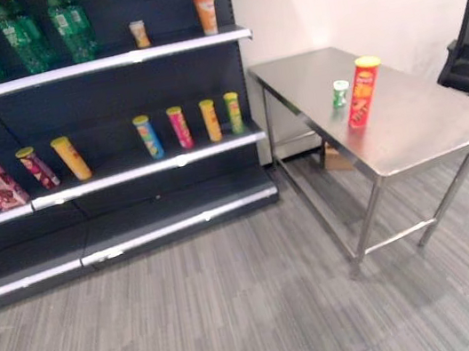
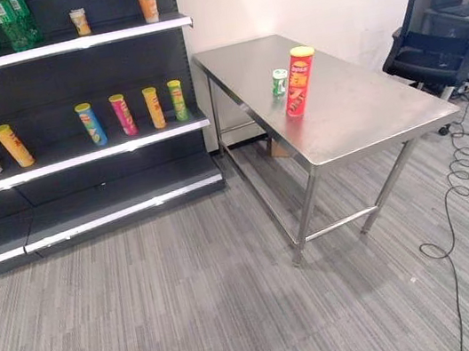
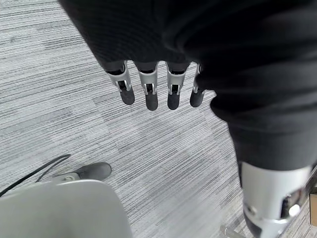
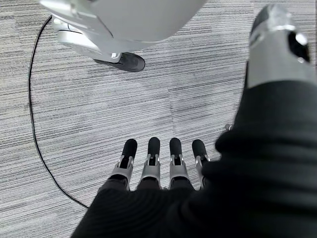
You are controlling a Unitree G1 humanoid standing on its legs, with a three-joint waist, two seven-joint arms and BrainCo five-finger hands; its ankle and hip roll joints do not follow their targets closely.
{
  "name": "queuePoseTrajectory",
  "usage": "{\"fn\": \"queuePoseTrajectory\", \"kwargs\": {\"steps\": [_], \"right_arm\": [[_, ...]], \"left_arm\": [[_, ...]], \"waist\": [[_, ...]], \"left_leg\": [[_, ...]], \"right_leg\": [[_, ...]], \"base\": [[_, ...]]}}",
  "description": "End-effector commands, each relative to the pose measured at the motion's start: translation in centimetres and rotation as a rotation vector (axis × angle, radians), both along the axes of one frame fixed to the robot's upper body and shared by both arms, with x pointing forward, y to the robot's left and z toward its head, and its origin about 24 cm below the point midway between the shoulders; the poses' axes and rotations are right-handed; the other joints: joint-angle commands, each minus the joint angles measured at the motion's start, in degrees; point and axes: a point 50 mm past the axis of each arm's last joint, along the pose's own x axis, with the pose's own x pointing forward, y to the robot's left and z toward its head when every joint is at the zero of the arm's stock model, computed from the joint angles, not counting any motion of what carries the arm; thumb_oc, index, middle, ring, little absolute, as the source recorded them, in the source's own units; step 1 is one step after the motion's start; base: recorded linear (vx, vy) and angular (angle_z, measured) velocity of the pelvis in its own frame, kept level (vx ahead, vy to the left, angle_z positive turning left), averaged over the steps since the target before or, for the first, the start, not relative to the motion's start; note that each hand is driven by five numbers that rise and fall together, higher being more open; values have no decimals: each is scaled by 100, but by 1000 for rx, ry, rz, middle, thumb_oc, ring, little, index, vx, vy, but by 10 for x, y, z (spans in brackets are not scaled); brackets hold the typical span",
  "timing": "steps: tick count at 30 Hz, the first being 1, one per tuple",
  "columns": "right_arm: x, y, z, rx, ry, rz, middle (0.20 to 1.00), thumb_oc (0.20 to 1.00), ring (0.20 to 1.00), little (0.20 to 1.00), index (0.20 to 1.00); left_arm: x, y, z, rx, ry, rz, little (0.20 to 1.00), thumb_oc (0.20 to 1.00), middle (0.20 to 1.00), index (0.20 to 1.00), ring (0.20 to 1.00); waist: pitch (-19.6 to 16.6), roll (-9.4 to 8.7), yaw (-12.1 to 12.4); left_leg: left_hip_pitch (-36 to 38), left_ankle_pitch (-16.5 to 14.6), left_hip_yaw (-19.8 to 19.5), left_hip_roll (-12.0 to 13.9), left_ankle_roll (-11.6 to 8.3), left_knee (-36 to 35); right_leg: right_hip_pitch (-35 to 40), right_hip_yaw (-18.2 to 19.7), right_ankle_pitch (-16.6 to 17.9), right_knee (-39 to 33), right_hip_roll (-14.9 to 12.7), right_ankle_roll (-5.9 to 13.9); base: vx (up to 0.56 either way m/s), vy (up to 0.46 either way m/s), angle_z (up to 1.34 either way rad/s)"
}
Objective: Put the goods on the table back onto the shelves and tidy them up.
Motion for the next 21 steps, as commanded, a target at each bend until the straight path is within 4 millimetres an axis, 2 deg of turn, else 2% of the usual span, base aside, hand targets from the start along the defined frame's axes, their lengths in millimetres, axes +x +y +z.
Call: {"fn": "queuePoseTrajectory", "kwargs": {"steps": [1, 16, 21], "right_arm": [[15, -2, 3, -11, -23, 64, 1000, 1000, 1000, 1000, 1000], [10, -3, 2, -14, -2, 84, 1000, 1000, 1000, 1000, 1000], [12, -2, 2, -13, -3, 98, 1000, 1000, 1000, 1000, 1000]], "left_arm": [[15, -3, 2, 8, -16, -54, 1000, 1000, 1000, 1000, 1000], [13, -2, 1, 10, -11, -52, 1000, 1000, 1000, 1000, 1000], [15, 2, 3, 5, -26, 0, 1000, 1000, 1000, 1000, 1000]], "waist": [[-87, -169, -11], [-64, -171, -17], [28, -232, 47]], "left_leg": [[-83, -136, -163, 227, -360, 23], [-130, -99, -221, 262, -395, 23], [-166, -118, -305, 295, -393, 129]], "right_leg": [[-75, -31, -215, 85, -558, 738], [-107, -10, -245, 85, -503, 706], [-114, 43, -245, 87, -445, 648]], "base": [[0, 0, 0], [0, 0, 0], [6, -69, 0]]}}
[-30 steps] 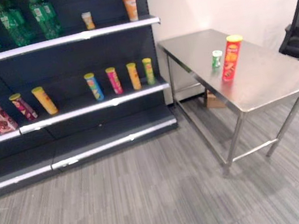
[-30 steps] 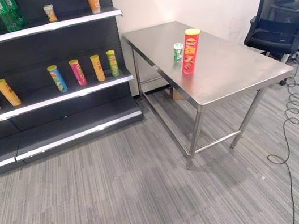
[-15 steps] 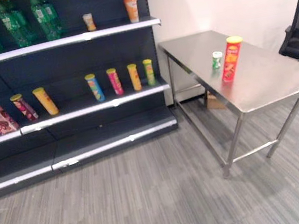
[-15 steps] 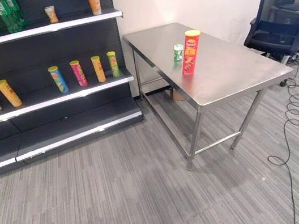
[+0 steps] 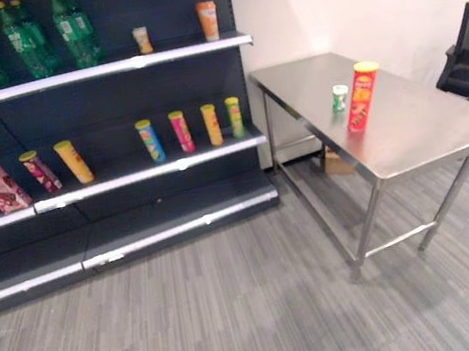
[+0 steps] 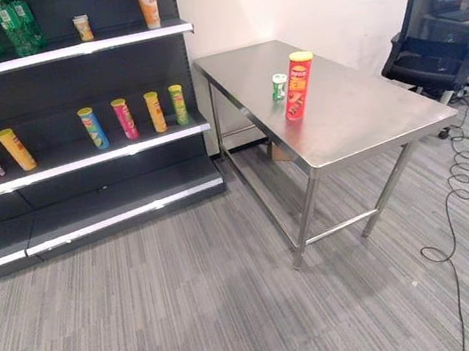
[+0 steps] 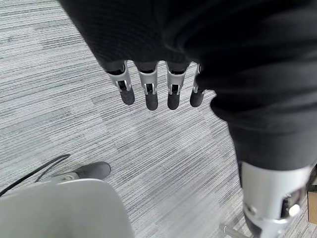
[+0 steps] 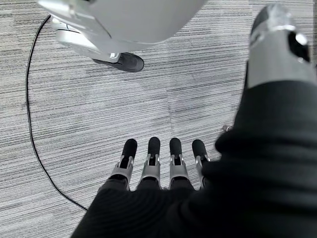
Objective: Put the goods on the table back onto the shelves and tidy them up.
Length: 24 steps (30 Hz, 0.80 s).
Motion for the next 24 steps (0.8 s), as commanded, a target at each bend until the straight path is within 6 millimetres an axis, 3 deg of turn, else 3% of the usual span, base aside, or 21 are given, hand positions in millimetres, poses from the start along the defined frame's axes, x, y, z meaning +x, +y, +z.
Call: {"fn": "queuePoseTrajectory", "kwargs": {"steps": [1, 2, 3, 4, 5, 7, 8, 11, 12, 13, 14, 15, 18, 20, 23, 24], "right_arm": [[17, -4, 3, -19, -17, 96, 1000, 1000, 1000, 1000, 1000], [17, -4, 3, -19, -17, 96, 1000, 1000, 1000, 1000, 1000], [24, -5, 5, -24, -40, 101, 1000, 1000, 1000, 1000, 1000], [27, -6, 6, -30, -50, 99, 1000, 1000, 1000, 1000, 1000], [29, -9, 7, -45, -56, 106, 1000, 1000, 1000, 1000, 1000], [29, -9, 7, -47, -52, 113, 1000, 1000, 1000, 1000, 1000], [31, -10, 8, -51, -56, 122, 1000, 1000, 1000, 1000, 1000], [41, -8, 10, -57, -82, 131, 1000, 1000, 1000, 1000, 1000], [41, -4, 9, -46, -79, 148, 1000, 1000, 1000, 1000, 1000], [41, -4, 9, -46, -79, 148, 1000, 1000, 1000, 1000, 1000], [42, -1, 8, -38, -77, 161, 1000, 1000, 1000, 1000, 1000], [45, 6, 8, -23, -80, 190, 1000, 1000, 1000, 1000, 1000], [47, 7, 8, -13, -83, 183, 1000, 1000, 1000, 1000, 1000], [50, 6, 9, -3, -98, 155, 1000, 1000, 1000, 1000, 1000], [53, 5, 10, -2, -110, 142, 1000, 1000, 1000, 1000, 1000], [52, 6, 10, -3, -110, 142, 1000, 1000, 1000, 1000, 1000]], "left_arm": [[24, 3, 5, 2, -57, 19, 1000, 1000, 1000, 1000, 1000], [24, 3, 5, 2, -57, 19, 1000, 1000, 1000, 1000, 1000], [31, 3, 7, -7, -88, 47, 1000, 1000, 1000, 1000, 1000], [38, 2, 9, -15, -113, 64, 1000, 1000, 1000, 1000, 1000], [45, 0, 11, -31, -148, 108, 1000, 1000, 1000, 1000, 1000], [45, 0, 11, -35, -148, 117, 1000, 1000, 1000, 1000, 1000], [44, 0, 11, -35, -151, 129, 1000, 1000, 1000, 1000, 1000], [42, 3, 11, -23, -147, 139, 1000, 1000, 1000, 1000, 1000], [28, 6, 7, -16, -104, 152, 1000, 1000, 1000, 1000, 1000], [28, 6, 7, -15, -104, 152, 1000, 1000, 1000, 1000, 1000], [25, 9, 7, -6, -95, 155, 1000, 1000, 1000, 1000, 1000], [25, 14, 7, 6, -93, 157, 1000, 1000, 1000, 1000, 1000], [28, 16, 9, 13, -96, 148, 1000, 1000, 1000, 1000, 1000], [33, 18, 11, 17, -109, 122, 1000, 1000, 1000, 1000, 1000], [37, 19, 12, 31, -111, 85, 1000, 1000, 1000, 1000, 1000], [36, 20, 12, 35, -107, 76, 1000, 1000, 1000, 1000, 1000]], "waist": [[240, -274, 71], [238, -274, 70], [471, -341, 141], [585, -358, 174], [631, -374, 232], [625, -378, 263], [645, -356, 316], [692, -256, 541], [543, -151, 613], [552, -156, 620], [425, -185, 667], [309, -275, 718], [229, -334, 732], [218, -340, 678], [284, -199, 544], [301, -136, 493]], "left_leg": [[-418, -253, -365, 282, -389, 618], [-420, -253, -365, 282, -389, 619], [-900, -336, -485, 156, -431, 1474], [-1195, -246, -651, 72, -446, 1788], [-1573, -160, -870, -32, -430, 1683], [-1688, -52, -885, -7, -429, 1473], [-1975, 299, -932, 31, -455, 1267], [-2507, 826, -905, 172, -643, 101], [-2316, 1021, -935, 273, -641, 23], [-2304, 1018, -926, 270, -640, 23], [-2201, 1158, -870, 200, -617, 49], [-2070, 1026, -751, 110, -504, 130], [-1950, 874, -624, 13, -378, 203], [-1749, 664, -524, -123, -193, 266], [-1313, 470, -489, -197, 29, 201], [-1151, 404, -516, -200, 71, 153]], "right_leg": [[-169, 63, -309, 205, -443, 590], [-171, 62, -309, 205, -443, 590], [-280, 113, -408, 406, -450, 498], [-321, 110, -442, 469, -451, 450], [-296, 62, -493, 446, -449, 465], [-241, 38, -525, 418, -447, 483], [-172, 24, -571, 371, -412, 498], [275, 238, -816, 188, -322, 491], [504, 435, -951, 143, -305, 556], [516, 441, -951, 140, -311, 557], [590, 496, -949, 121, -497, 670], [518, 592, -875, 359, -722, 811], [342, 634, -648, 857, -875, 955], [84, 617, -87, 1649, -1004, 1070], [-550, 332, 724, 2938, -1181, 1032], [-718, 142, 762, 3209, -1281, 966]], "base": [[-27, -74, 4], [-107, -92, 3], [-116, -56, 5], [-25, -60, 6], [53, -18, 2], [165, 11, -2], [253, 42, 10], [474, 164, 21], [565, 246, -17], [609, 324, -113], [567, 304, -151], [676, 364, -158], [319, 178, -70], [249, 184, -21], [250, 225, -9], [379, 275, 18]]}}
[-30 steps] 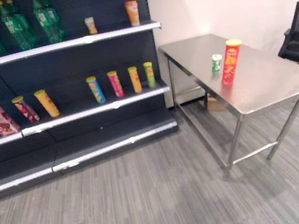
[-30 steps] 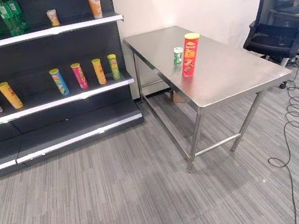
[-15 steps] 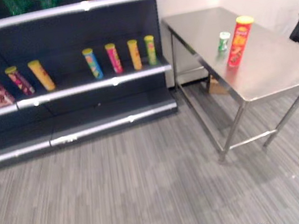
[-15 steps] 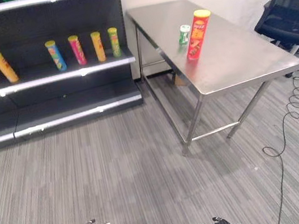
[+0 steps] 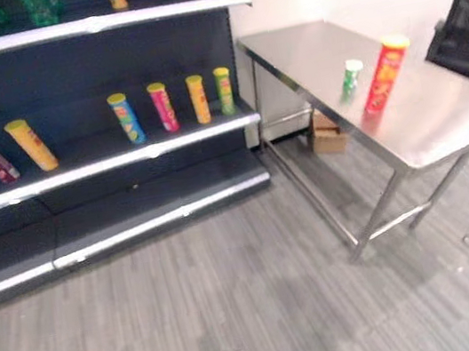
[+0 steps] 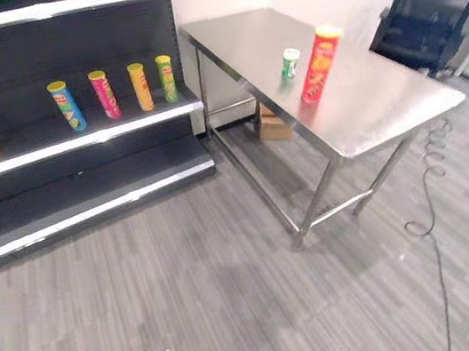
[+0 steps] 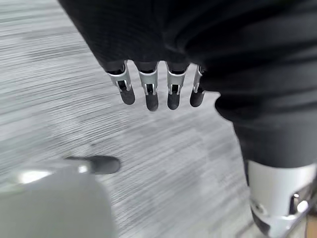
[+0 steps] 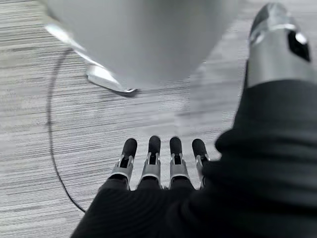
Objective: Put the goods on the table back onto the shelves and tidy them up.
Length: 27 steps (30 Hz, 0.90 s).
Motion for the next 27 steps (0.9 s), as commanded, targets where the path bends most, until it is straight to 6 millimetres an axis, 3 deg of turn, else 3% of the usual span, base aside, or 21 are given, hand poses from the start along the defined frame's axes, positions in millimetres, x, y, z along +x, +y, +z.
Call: {"fn": "queuePoseTrajectory", "kwargs": {"steps": [1, 2, 5, 6, 10, 13, 17, 20, 21, 22, 23, 27], "right_arm": [[24, -11, 8, -21, -85, -11, 1000, 1000, 1000, 1000, 1000], [21, -11, 7, -22, -76, -18, 1000, 1000, 1000, 1000, 1000], [16, -14, 7, -25, -66, -36, 1000, 1000, 1000, 1000, 1000], [10, -19, 6, -37, -45, -60, 1000, 1000, 1000, 1000, 1000], [4, -26, 6, -52, -26, -91, 1000, 1000, 1000, 1000, 1000], [0, -32, 6, -67, -14, -100, 1000, 1000, 1000, 1000, 1000], [-5, -32, 5, -66, 0, -81, 1000, 1000, 1000, 1000, 1000], [-14, -32, 4, -62, 29, -73, 1000, 1000, 1000, 1000, 1000], [-14, -32, 4, -62, 29, -73, 1000, 1000, 1000, 1000, 1000], [-22, -33, 3, -65, 50, -86, 1000, 1000, 1000, 1000, 1000], [-22, -33, 3, -65, 50, -86, 1000, 1000, 1000, 1000, 1000], [-23, -34, 2, -67, 56, -88, 1000, 1000, 1000, 1000, 1000]], "left_arm": [[5, 6, 4, 33, -24, -43, 1000, 1000, 1000, 1000, 1000], [7, 5, 4, 33, -29, -55, 1000, 1000, 1000, 1000, 1000], [9, 5, 5, 36, -32, -65, 1000, 1000, 1000, 1000, 1000], [11, 4, 5, 41, -32, -84, 1000, 1000, 1000, 1000, 1000], [10, 1, 3, 39, -25, -95, 1000, 1000, 1000, 1000, 1000], [6, -2, 1, 30, -9, -104, 1000, 1000, 1000, 1000, 1000], [0, -4, -1, 30, 19, -121, 1000, 1000, 1000, 1000, 1000], [2, -7, -1, 16, 3, -103, 1000, 1000, 1000, 1000, 1000], [2, -7, -1, 16, 4, -103, 1000, 1000, 1000, 1000, 1000], [6, -10, 0, 8, -10, -112, 1000, 1000, 1000, 1000, 1000], [6, -10, 0, 8, -10, -112, 1000, 1000, 1000, 1000, 1000], [7, -9, 1, 4, -19, -99, 1000, 1000, 1000, 1000, 1000]], "waist": [[147, 172, -16], [178, 198, -74], [269, 217, -224], [334, 149, -414], [400, 118, -556], [333, 73, -631], [148, 29, -638], [17, 92, -645], [16, 95, -648], [-9, 130, -692], [-8, 135, -695], [159, 40, -625]], "left_leg": [[-256, 78, -198, -30, -270, 34], [-156, 8, -238, -40, -283, 28], [71, -98, -293, -31, -322, 10], [371, -294, -394, -82, -340, -9], [802, -584, -484, -108, -378, -20], [1188, -864, -567, -86, -458, -17], [1365, -1069, -654, -39, -469, 34], [1321, -774, -726, 205, -714, 570], [1320, -779, -728, 208, -715, 576], [1161, -425, -611, 339, -991, 1143], [1156, -436, -614, 343, -993, 1159], [273, 342, -385, 257, -1326, 3144]], "right_leg": [[475, -735, 1189, -440, -45, -233], [390, -864, 917, -694, 9, -278], [255, -966, 669, -1281, 172, -289], [-34, -811, 843, -2402, 398, -194], [-286, -784, 1227, -3308, 564, -52], [-521, -1185, 1360, -3505, 574, 65], [-297, -1303, 1477, -3505, 611, -41], [4, -1283, 1427, -3493, 758, -201], [6, -1287, 1425, -3493, 760, -202], [212, -1326, 1259, -3492, 833, -319], [215, -1330, 1257, -3491, 837, -320], [692, -1174, 928, -3505, 899, -562]], "base": [[385, 212, 15], [302, 130, 2], [298, 6, 28], [297, -30, 50], [344, -16, 30], [387, -51, 7], [391, -132, 25], [278, -133, 35], [347, -178, 19], [181, -95, 7], [242, -131, 11], [174, -120, 8]]}}
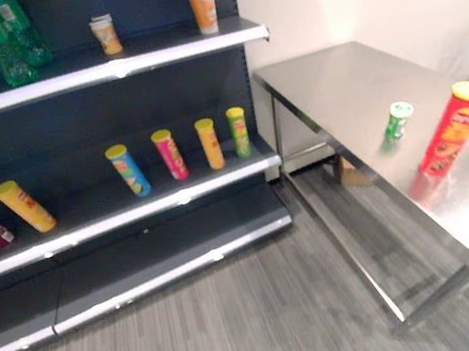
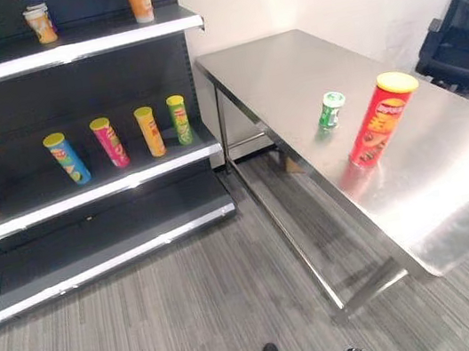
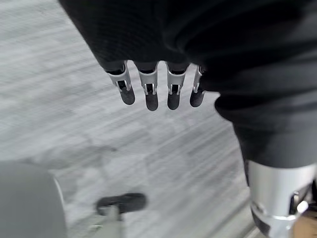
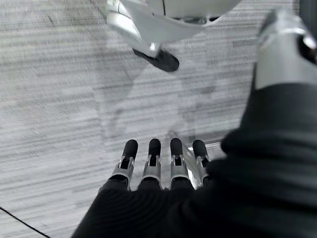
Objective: Put the goods on the table back onto the shelves and tidy them up.
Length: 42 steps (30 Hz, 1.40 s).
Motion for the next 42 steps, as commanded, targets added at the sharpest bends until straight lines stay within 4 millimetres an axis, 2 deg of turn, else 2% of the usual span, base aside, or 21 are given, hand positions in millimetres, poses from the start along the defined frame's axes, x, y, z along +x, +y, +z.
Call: {"fn": "queuePoseTrajectory", "kwargs": {"steps": [1, 6, 8, 9, 11, 12, 14, 19, 23, 25, 26, 27, 30, 32, 35, 36, 38, 39, 40, 41, 42], "right_arm": [[-1, -1, 0, -7, 13, 6, 1000, 1000, 1000, 1000, 1000], [2, 3, -1, -7, 16, 55, 1000, 1000, 1000, 1000, 1000], [3, 3, -1, -16, 20, 66, 1000, 1000, 1000, 1000, 1000], [1, 1, -1, -30, 27, 63, 1000, 1000, 1000, 1000, 1000], [0, -2, 0, -40, 30, 51, 1000, 1000, 1000, 1000, 1000], [-3, -6, 0, -46, 31, 16, 1000, 1000, 1000, 1000, 1000], [-16, -17, 1, -63, 48, -81, 1000, 1000, 1000, 1000, 1000], [-26, -33, 5, -74, 33, -237, 1000, 1000, 1000, 1000, 1000], [-34, -55, 12, -113, 26, -353, 1000, 1000, 1000, 1000, 1000], [-44, -70, 17, -150, 41, -409, 1000, 1000, 1000, 1000, 1000], [-60, -88, 25, -188, 62, -492, 1000, 1000, 1000, 1000, 1000], [-60, -88, 25, -188, 62, -493, 1000, 1000, 1000, 1000, 1000], [-73, -159, 69, -313, -174, -888, 1000, 1000, 1000, 1000, 1000], [-73, -173, 81, -343, -248, -944, 1000, 1000, 1000, 1000, 1000], [-70, -216, 123, -419, -489, -1134, 1000, 1000, 1000, 1000, 1000], [-59, -238, 151, -454, -642, -1150, 1000, 1000, 1000, 1000, 1000], [-29, -255, 181, -471, -812, -1096, 1000, 1000, 1000, 1000, 1000], [-29, -255, 181, -472, -813, -1096, 1000, 1000, 1000, 1000, 1000], [13, -262, 220, -500, -1017, -930, 1000, 1000, 1000, 1000, 1000], [36, -259, 241, -512, -1117, -827, 1000, 1000, 1000, 1000, 1000], [36, -258, 239, -514, -1114, -828, 1000, 1000, 1000, 1000, 1000]], "left_arm": [[13, 21, 8, 56, -52, -13, 1000, 1000, 1000, 1000, 1000], [8, 20, 7, 53, -36, -6, 1000, 1000, 1000, 1000, 1000], [8, 19, 6, 54, -35, -6, 1000, 1000, 1000, 1000, 1000], [7, 18, 6, 57, -34, -13, 1000, 1000, 1000, 1000, 1000], [8, 17, 6, 56, -36, -12, 1000, 1000, 1000, 1000, 1000], [10, 15, 6, 51, -42, -6, 1000, 1000, 1000, 1000, 1000], [7, 15, 5, 48, -33, 1, 1000, 1000, 1000, 1000, 1000], [1, 20, 4, 54, -13, -6, 1000, 1000, 1000, 1000, 1000], [4, 33, 8, 75, -28, 10, 1000, 1000, 1000, 1000, 1000], [8, 40, 11, 89, -43, 9, 1000, 1000, 1000, 1000, 1000], [11, 47, 14, 106, -52, -1, 1000, 1000, 1000, 1000, 1000], [11, 47, 14, 105, -52, -1, 1000, 1000, 1000, 1000, 1000], [10, 59, 17, 125, -53, 25, 1000, 1000, 1000, 1000, 1000], [7, 59, 16, 126, -45, 28, 1000, 1000, 1000, 1000, 1000], [-3, 59, 13, 129, -7, 28, 1000, 1000, 1000, 1000, 1000], [-4, 59, 13, 122, -6, 32, 1000, 1000, 1000, 1000, 1000], [-6, 58, 12, 121, -4, 29, 1000, 1000, 1000, 1000, 1000], [-6, 58, 12, 120, -5, 29, 1000, 1000, 1000, 1000, 1000], [-10, 59, 12, 117, -6, 42, 1000, 1000, 1000, 1000, 1000], [-11, 59, 12, 117, -9, 51, 1000, 1000, 1000, 1000, 1000], [-11, 60, 12, 118, -9, 51, 1000, 1000, 1000, 1000, 1000]], "waist": [[275, -241, 13], [383, -331, 170], [412, -325, 211], [367, -237, 263], [386, -190, 281], [373, -84, 268], [312, 61, 168], [134, 139, 43], [65, 59, 3], [65, 10, -15], [60, -42, -44], [61, -42, -38], [71, -142, -186], [54, -158, -217], [56, -212, -300], [98, -218, -349], [184, -210, -383], [188, -206, -382], [240, -208, -399], [251, -208, -406], [251, -210, -415]], "left_leg": [[-810, 1728, 365, -66, 238, 375], [-1328, 1260, 927, 254, 568, 13], [-1393, 1033, 947, 282, 647, -852], [-1468, 1099, 647, 211, 629, -1883], [-1394, 1201, 438, 189, 611, -2270], [-1447, 1485, 106, 221, 520, -2719], [-1299, 1635, 213, 338, 467, -3144], [-890, 1566, 427, 303, 483, -3417], [-752, 1407, 736, 248, 613, -3453], [-724, 1334, 838, 205, 681, -3456], [-724, 1279, 924, 165, 723, -3471], [-722, 1277, 928, 165, 724, -3470], [-745, 1187, 1117, 84, 819, -3465], [-726, 1126, 1153, 57, 842, -3477], [-709, 1093, 1247, -3, 895, -3493], [-666, 1008, 1265, -22, 934, -3493], [-625, 988, 1286, -19, 962, -3493], [-624, 986, 1289, -19, 962, -3493], [-582, 962, 1297, -6, 953, -3493], [-561, 948, 1295, -3, 945, -3493], [-558, 946, 1284, -1, 945, -3493]], "right_leg": [[148, 597, -412, 59, -285, 841], [429, 744, -597, 59, -350, 832], [484, 805, -658, 59, -389, 896], [550, 909, -773, 59, -346, 931], [622, 978, -830, 59, -333, 942], [698, 1069, -901, 59, -299, 949], [785, 1157, -990, 59, -286, 979], [810, 1314, -961, 59, -390, 1059], [761, 1476, -879, 59, -560, 1190], [721, 1558, -818, 59, -633, 1247], [675, 1606, -774, 59, -694, 1319], [676, 1610, -775, 59, -695, 1320], [470, 1827, -639, 130, -801, 1493], [447, 1853, -657, 157, -822, 1534], [264, 1920, -633, 451, -845, 1624], [94, 1910, -655, 832, -855, 1666], [-82, 1900, -670, 1250, -819, 1701], [-105, 1906, -694, 1296, -817, 1700], [-249, 1855, -635, 1508, -827, 1712], [-290, 1809, -587, 1483, -858, 1706], [-280, 1797, -586, 1477, -858, 1706]], "base": [[214, -141, -22], [159, -55, -42], [158, 51, -31], [167, 72, -30], [167, 84, -19], [196, 130, -33], [231, 189, -67], [125, 138, -44], [85, 156, -34], [38, 139, -19], [30, 141, -10], [37, 188, -15], [20, 202, -32], [28, 104, -28], [13, 145, -27], [0, 179, -26], [-14, 114, -16], [-23, 67, -20], [-8, 35, -16], [-5, 36, -13], [10, -9, -18]]}}
